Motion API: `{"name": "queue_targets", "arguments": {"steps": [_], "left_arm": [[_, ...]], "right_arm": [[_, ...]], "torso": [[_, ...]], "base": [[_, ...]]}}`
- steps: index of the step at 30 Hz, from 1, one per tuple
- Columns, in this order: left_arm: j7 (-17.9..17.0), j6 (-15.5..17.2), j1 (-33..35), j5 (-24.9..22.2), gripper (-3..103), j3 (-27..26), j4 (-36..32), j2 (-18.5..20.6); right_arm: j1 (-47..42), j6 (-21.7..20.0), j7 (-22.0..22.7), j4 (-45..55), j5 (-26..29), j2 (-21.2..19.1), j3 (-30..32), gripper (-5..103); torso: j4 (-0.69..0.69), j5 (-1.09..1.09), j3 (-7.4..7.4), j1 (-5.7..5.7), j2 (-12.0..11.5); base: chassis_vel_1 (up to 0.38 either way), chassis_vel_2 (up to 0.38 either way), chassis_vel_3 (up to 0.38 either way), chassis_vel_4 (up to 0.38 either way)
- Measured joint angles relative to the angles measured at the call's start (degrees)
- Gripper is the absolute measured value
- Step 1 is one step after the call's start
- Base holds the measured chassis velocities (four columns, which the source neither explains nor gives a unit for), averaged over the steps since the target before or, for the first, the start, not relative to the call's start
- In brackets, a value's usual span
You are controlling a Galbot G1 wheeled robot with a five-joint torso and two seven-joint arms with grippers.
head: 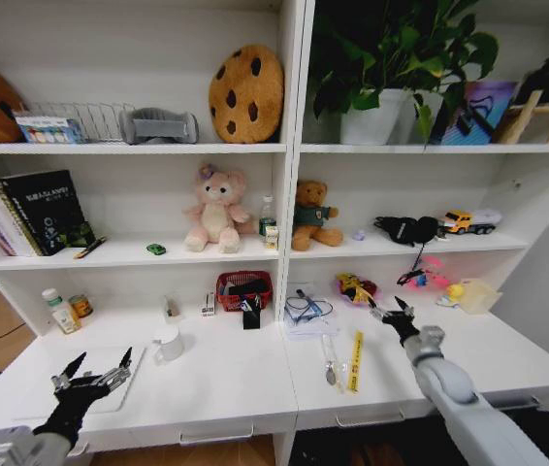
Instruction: Organize the objects on the table.
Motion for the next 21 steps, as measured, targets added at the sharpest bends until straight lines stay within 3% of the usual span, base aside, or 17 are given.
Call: {"name": "queue_targets", "arguments": {"steps": [1,4,8,9,10,14,21], "left_arm": [[0.0,0.0,0.0,0.0,100,0.0,0.0,0.0],[0.0,0.0,0.0,0.0,100,0.0,0.0,0.0],[0.0,0.0,0.0,0.0,100,0.0,0.0,0.0],[0.0,0.0,0.0,0.0,100,0.0,0.0,0.0],[0.0,0.0,0.0,0.0,100,0.0,0.0,0.0],[0.0,0.0,0.0,0.0,100,0.0,0.0,0.0],[0.0,0.0,0.0,0.0,100,0.0,0.0,0.0]], "right_arm": [[0.0,0.0,0.0,0.0,0.0,0.0,0.0,99],[-11.4,4.5,-1.5,6.7,-3.6,4.2,7.0,100],[-19.6,7.0,-2.3,12.1,-5.7,8.0,8.9,100],[-22.9,8.3,-2.7,15.2,-7.2,11.4,9.2,100],[-22.9,8.3,-2.7,15.2,-7.2,11.4,9.2,100],[-25.8,9.8,-2.0,19.4,-11.6,18.8,8.2,100],[-25.3,10.3,-0.3,20.3,-16.2,21.8,6.0,100]], "torso": [[0.00,0.00,0.00,0.00,0.0],[0.00,0.00,0.00,0.01,0.0],[-0.02,-0.01,0.01,0.00,0.0],[-0.02,-0.01,0.00,0.00,0.0],[-0.02,-0.01,0.00,0.00,0.0],[-0.01,-0.01,0.01,0.00,0.0],[0.00,0.00,0.02,0.02,0.0]], "base": [[0.000,0.000,0.000,0.000],[0.000,0.000,0.000,0.000],[0.000,0.000,0.000,0.000],[0.000,0.000,0.000,0.000],[0.000,0.000,0.000,0.000],[0.000,0.000,0.000,0.000],[0.000,0.000,0.000,0.000]]}}
